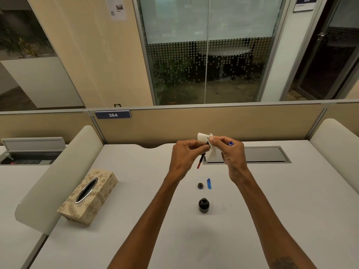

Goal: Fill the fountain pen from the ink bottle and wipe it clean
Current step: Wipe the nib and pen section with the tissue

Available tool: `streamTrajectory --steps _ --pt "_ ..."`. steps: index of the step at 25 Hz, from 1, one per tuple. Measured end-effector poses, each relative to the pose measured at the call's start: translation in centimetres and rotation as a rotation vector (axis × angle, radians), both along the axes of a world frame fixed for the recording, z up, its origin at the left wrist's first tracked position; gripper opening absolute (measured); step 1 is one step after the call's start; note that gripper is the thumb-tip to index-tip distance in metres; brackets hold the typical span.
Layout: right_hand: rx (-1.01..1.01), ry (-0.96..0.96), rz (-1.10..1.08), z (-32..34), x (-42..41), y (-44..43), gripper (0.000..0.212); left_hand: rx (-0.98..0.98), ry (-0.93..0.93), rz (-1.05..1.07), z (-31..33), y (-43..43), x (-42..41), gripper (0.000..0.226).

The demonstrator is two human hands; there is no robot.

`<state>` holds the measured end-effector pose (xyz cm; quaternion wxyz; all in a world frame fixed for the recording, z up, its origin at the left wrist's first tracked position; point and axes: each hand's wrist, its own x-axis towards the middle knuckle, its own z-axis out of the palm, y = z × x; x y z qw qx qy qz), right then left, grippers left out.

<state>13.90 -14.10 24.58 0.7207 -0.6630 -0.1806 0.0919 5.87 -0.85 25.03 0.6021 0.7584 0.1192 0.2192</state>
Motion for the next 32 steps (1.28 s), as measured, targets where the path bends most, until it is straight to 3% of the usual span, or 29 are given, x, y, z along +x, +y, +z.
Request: streamTrajectory --steps 7,10,14,26,28,32 --pt "0.022 0.031 -0.035 -0.2 -0.7 0.4 0.013 0.043 0.001 0.044 -0.4 -1.1 -0.3 0.032" --pt "0.023 0.047 0.006 0.1 -1.0 0.2 0.005 0.078 0.108 -0.042 -0.4 -1.1 -0.4 0.032" --pt "0.006 0.032 0.037 0.4 -0.8 -0.3 0.005 -0.016 0.191 -0.177 -0.4 -0.7 -0.6 0.034" --pt "-0.158 -0.219 -0.148 -1.0 -1.1 -0.2 0.023 0.290 0.112 0.187 -1.4 -0.8 -0.5 0.031" --pt "-0.120 -0.161 -0.152 -1.1 -1.1 -0.1 0.022 0.256 0.123 0.188 -1.4 -0.9 -0.8 0.033" --pt "0.087 0.170 -0.134 -0.5 -0.8 -0.5 0.012 0.029 0.110 0.158 -1.3 -0.9 -1.4 0.029"
